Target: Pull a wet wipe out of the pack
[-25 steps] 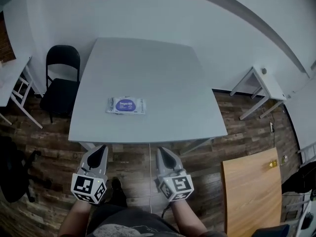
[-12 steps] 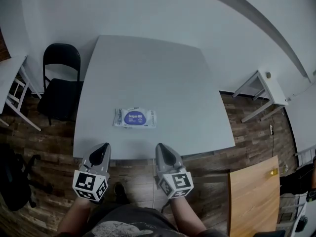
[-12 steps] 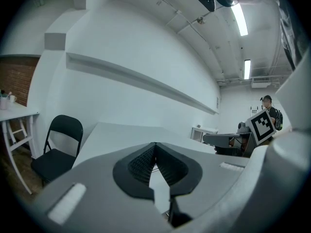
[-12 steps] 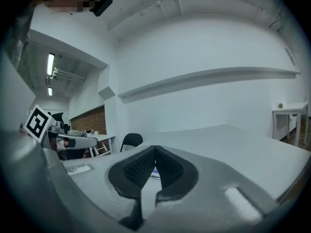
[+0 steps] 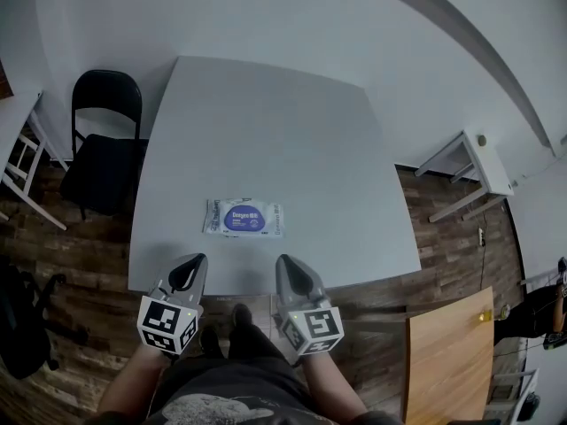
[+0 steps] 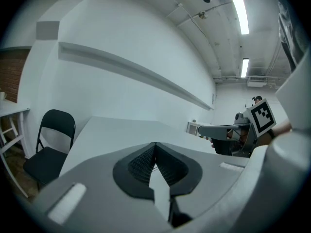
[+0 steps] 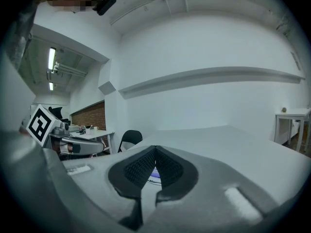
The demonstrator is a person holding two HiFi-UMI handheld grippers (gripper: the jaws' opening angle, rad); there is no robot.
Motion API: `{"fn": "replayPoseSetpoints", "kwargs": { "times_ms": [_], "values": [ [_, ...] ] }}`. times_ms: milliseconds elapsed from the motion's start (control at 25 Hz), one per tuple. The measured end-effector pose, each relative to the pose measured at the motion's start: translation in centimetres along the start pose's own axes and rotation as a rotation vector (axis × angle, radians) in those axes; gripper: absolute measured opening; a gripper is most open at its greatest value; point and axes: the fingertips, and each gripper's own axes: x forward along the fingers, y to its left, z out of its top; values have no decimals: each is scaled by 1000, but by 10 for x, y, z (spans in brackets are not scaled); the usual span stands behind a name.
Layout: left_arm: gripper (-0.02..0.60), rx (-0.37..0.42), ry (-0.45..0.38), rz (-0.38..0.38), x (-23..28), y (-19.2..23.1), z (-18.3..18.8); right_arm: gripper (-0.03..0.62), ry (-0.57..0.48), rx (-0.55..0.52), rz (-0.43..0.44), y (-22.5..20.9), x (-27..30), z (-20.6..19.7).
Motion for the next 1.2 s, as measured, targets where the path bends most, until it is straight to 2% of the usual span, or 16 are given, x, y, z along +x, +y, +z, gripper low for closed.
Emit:
{"fn": "replayPoseSetpoints", "kwargs": {
  "times_ms": [200, 360, 560, 800, 960, 1200],
  "values": [
    [18, 12, 24, -7, 18, -3, -2, -9, 8, 8, 20, -16, 23, 0],
    [18, 35, 88, 12, 39, -2, -16, -9, 26, -4, 63, -26, 47, 2],
    [18, 13, 124, 32, 69, 4, -31, -9, 43, -8, 116, -39, 74, 3],
    [18, 16, 287, 110, 100, 22, -67, -9, 97, 5, 162, -53, 96, -5],
    [18, 8, 345, 125, 117, 26, -80, -9, 127, 18, 201, -55, 109, -12],
    [18, 1, 486, 157, 128, 40, -110, -9, 153, 8, 252, -54, 128, -20]
  ]
}}
